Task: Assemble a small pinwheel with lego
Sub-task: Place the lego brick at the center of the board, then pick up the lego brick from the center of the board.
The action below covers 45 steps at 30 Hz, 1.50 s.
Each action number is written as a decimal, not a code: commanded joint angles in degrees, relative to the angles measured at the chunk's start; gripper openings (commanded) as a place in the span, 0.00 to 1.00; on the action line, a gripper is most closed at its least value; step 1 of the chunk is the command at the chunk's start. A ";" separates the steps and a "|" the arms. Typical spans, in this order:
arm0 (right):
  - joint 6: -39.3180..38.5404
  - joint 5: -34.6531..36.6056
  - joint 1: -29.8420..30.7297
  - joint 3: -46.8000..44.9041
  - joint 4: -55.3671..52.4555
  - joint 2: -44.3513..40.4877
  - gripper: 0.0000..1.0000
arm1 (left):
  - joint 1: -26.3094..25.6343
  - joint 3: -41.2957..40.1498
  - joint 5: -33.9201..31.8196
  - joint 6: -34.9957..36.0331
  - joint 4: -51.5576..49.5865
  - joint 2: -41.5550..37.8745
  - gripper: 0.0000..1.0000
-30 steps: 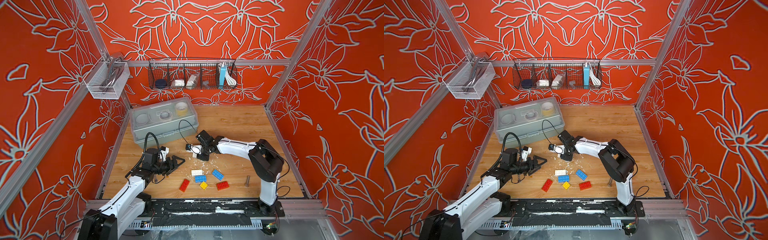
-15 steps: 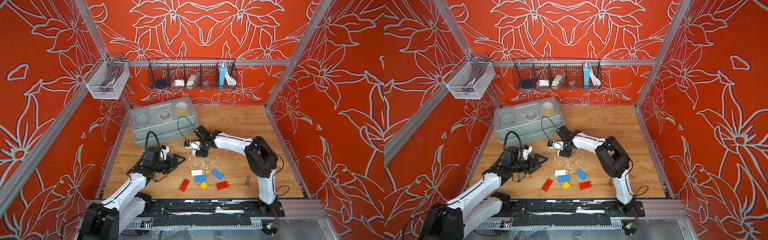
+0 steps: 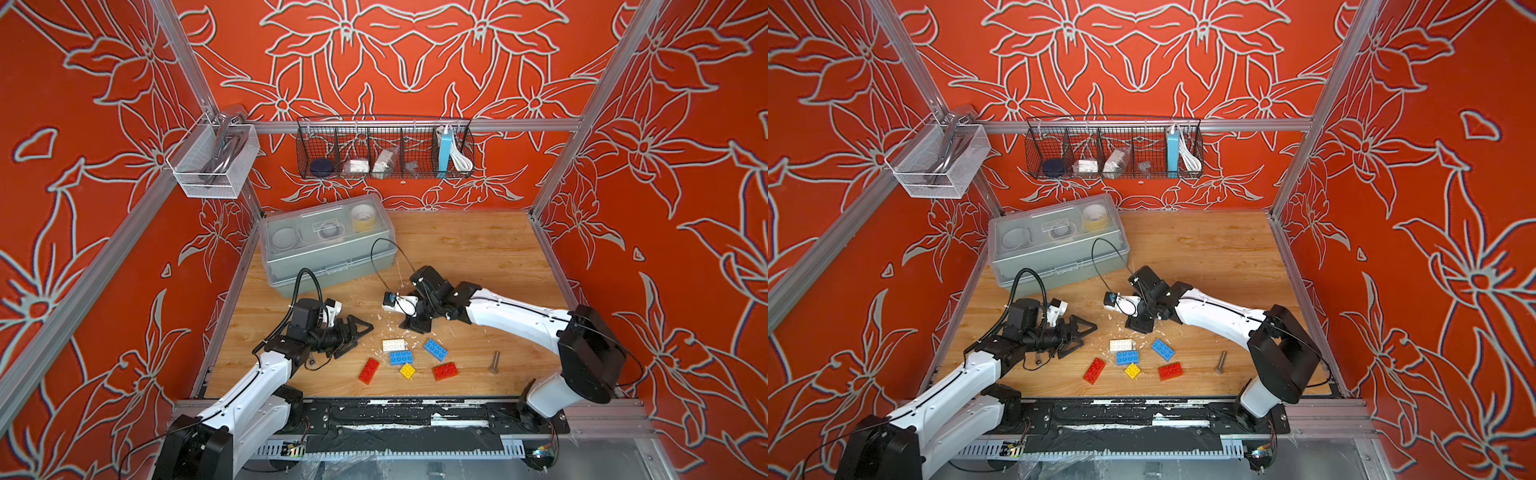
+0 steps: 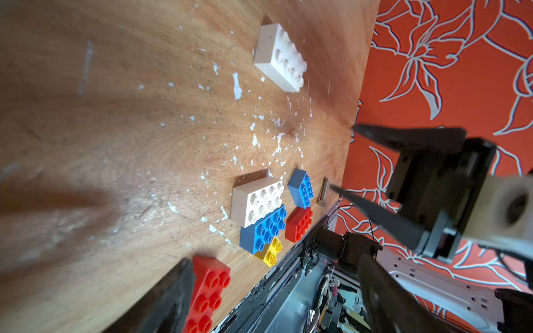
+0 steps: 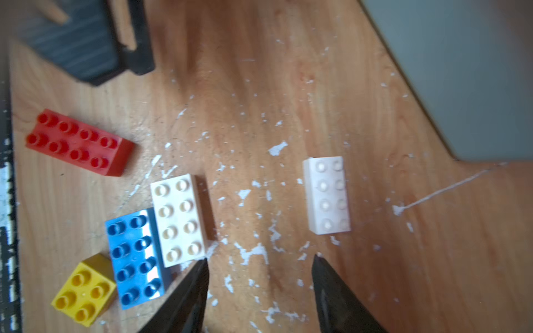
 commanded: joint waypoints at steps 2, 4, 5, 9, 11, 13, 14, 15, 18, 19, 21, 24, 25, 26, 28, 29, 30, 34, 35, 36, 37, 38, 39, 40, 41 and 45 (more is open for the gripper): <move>2.20 -0.99 2.72 -0.02 1.28 2.20 0.62 | -0.17 -0.55 -6.54 -0.31 -3.00 -2.85 0.83; 2.28 -1.29 3.69 0.62 1.24 3.62 0.62 | 0.09 0.39 -7.69 0.89 -4.45 -2.67 0.83; 2.37 -1.79 3.96 0.88 1.44 4.25 0.62 | 0.21 0.65 -7.57 1.30 -4.62 -2.26 0.83; 2.93 -1.76 5.34 1.64 2.40 6.17 0.65 | 0.66 0.57 -7.00 1.68 -3.77 -0.67 0.83; 2.57 -1.66 5.93 2.39 1.96 7.45 0.66 | 0.97 0.30 -7.45 1.51 -3.66 -0.45 0.83; 2.54 -1.91 6.25 2.93 1.73 8.56 0.66 | 1.40 0.11 -7.16 1.38 -3.24 -0.27 0.83; 2.52 -2.05 6.51 3.02 1.85 8.94 0.66 | 1.62 0.16 -7.03 1.50 -3.35 -0.19 0.83; 2.55 -2.05 6.71 2.95 2.05 9.29 0.66 | 1.80 0.28 -6.94 1.76 -3.47 -0.20 0.83; 2.71 -1.33 7.38 3.67 1.56 10.75 0.65 | 1.94 0.35 -7.10 2.34 -3.49 -0.27 0.83; 2.57 -1.07 7.59 4.17 1.14 11.31 0.64 | 1.99 0.35 -7.15 2.39 -3.48 -0.28 0.83; 2.64 -0.31 7.93 5.09 0.57 12.52 0.62 | 1.99 0.20 -6.94 2.56 -3.32 -0.13 0.83; 2.38 1.02 8.30 6.25 -0.77 13.91 0.58 | 1.99 0.10 -6.50 2.55 -3.19 -0.19 0.83; 2.29 1.60 8.28 6.36 -1.20 14.09 0.56 | 1.99 0.15 -6.41 2.56 -3.30 -0.25 0.83; 2.29 2.17 8.28 6.21 -1.27 14.10 0.55 | 1.99 0.17 -6.32 2.55 -3.30 -0.32 0.83; 1.85 3.09 8.30 5.93 -1.59 13.92 0.52 | 2.03 0.08 -6.32 2.41 -3.24 -0.45 0.83; 1.66 3.86 8.32 5.92 -1.90 14.03 0.51 | 1.99 -0.07 -6.27 2.39 -3.13 -0.45 0.83; 1.30 4.62 8.28 5.97 -2.49 14.21 0.50 | 1.99 -0.12 -6.19 2.30 -2.92 -0.40 0.83; 1.08 4.07 8.17 5.97 -2.68 14.79 0.41 | 1.98 -0.75 -5.31 1.36 -1.27 -0.27 0.83; 1.30 3.94 8.15 6.16 -2.72 14.84 0.37 | 1.99 -0.75 -5.19 1.25 -1.07 -0.19 0.83; 1.62 4.08 8.10 6.32 -2.70 14.49 0.36 | 1.99 -0.76 -5.10 1.24 -1.06 -0.19 0.83; 2.04 4.51 7.93 6.36 -2.59 13.73 0.35 | 1.99 -0.72 -4.96 1.18 -0.80 -0.11 0.83; 2.28 4.54 7.57 6.32 -2.54 12.76 0.35 | 2.00 -0.79 -4.60 0.88 -0.22 -0.06 0.83; 2.46 4.67 7.09 6.36 -2.86 11.34 0.34 | 1.99 -0.85 -3.88 0.15 0.99 0.16 0.82; 2.54 4.76 6.54 6.49 -3.36 9.97 0.33 | 1.99 -1.08 -3.06 -1.00 2.91 0.61 0.82; 2.71 5.10 5.65 6.54 -4.06 8.27 0.33 | 1.78 -1.35 -1.43 -2.72 5.83 1.48 0.81; 0.32 6.77 1.38 6.13 -7.40 2.87 0.32 | -2.70 1.29 0.99 -7.33 13.85 7.99 0.80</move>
